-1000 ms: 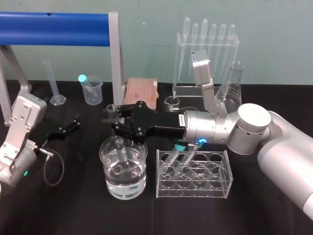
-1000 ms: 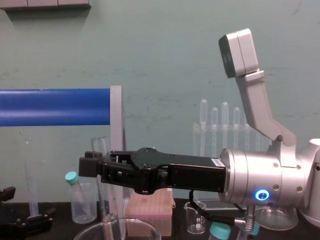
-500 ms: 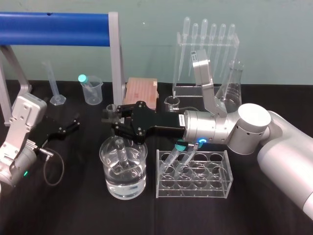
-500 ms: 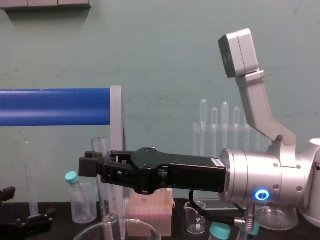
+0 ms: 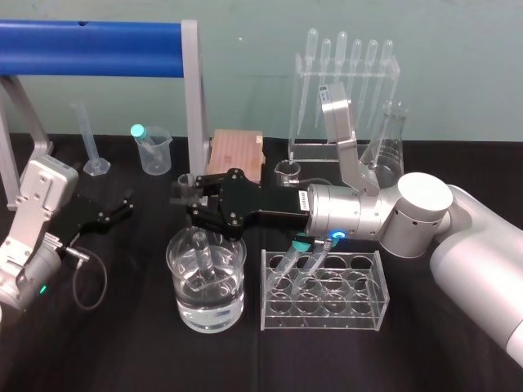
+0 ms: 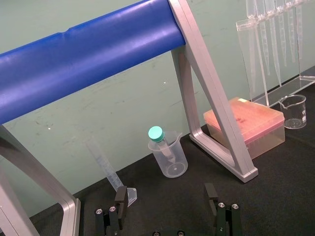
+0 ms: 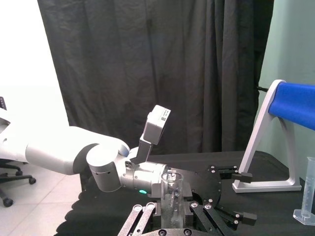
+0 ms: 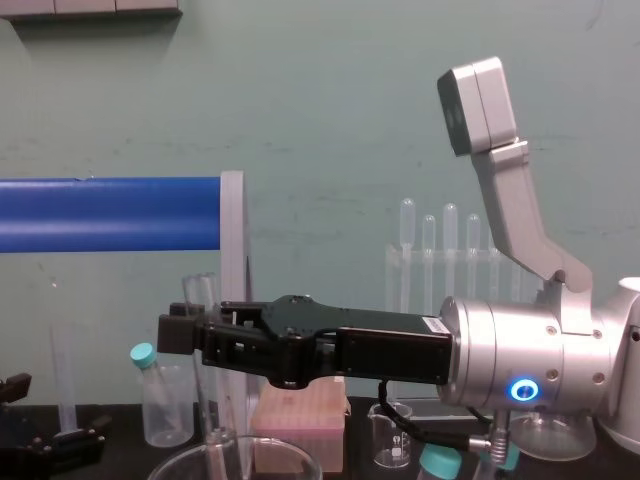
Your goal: Hold the test tube with one hand and immerse one end into the beaker, then return it to the test tube rack.
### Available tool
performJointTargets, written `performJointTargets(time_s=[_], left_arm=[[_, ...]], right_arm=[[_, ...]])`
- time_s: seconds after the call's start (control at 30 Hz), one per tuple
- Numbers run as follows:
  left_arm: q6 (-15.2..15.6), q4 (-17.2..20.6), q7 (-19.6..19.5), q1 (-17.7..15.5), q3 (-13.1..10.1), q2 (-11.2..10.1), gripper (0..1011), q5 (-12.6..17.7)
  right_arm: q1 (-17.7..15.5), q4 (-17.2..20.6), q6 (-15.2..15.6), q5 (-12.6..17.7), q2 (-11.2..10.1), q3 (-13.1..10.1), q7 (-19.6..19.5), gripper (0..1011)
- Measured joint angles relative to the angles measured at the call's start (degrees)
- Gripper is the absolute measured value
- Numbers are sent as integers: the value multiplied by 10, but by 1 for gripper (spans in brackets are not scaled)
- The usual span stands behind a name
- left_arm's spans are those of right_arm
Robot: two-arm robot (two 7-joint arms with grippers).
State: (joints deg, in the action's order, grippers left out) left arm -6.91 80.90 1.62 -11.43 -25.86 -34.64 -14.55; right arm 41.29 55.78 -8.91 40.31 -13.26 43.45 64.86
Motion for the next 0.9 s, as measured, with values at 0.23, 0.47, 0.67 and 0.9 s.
performJointTargets(time_s=[0.23, 0.47, 0.67, 0.9], left_arm=[[0, 0, 0, 0, 0, 0, 1000, 0], [0, 0, 0, 0, 0, 0, 1000, 0], [0, 0, 0, 0, 0, 0, 1000, 0], [0, 0, 0, 0, 0, 0, 1000, 0]], right_arm=[[0, 0, 0, 0, 0, 0, 0, 243], [0, 0, 0, 0, 0, 0, 0, 243], [0, 0, 0, 0, 0, 0, 0, 243], [0, 0, 0, 0, 0, 0, 0, 243]])
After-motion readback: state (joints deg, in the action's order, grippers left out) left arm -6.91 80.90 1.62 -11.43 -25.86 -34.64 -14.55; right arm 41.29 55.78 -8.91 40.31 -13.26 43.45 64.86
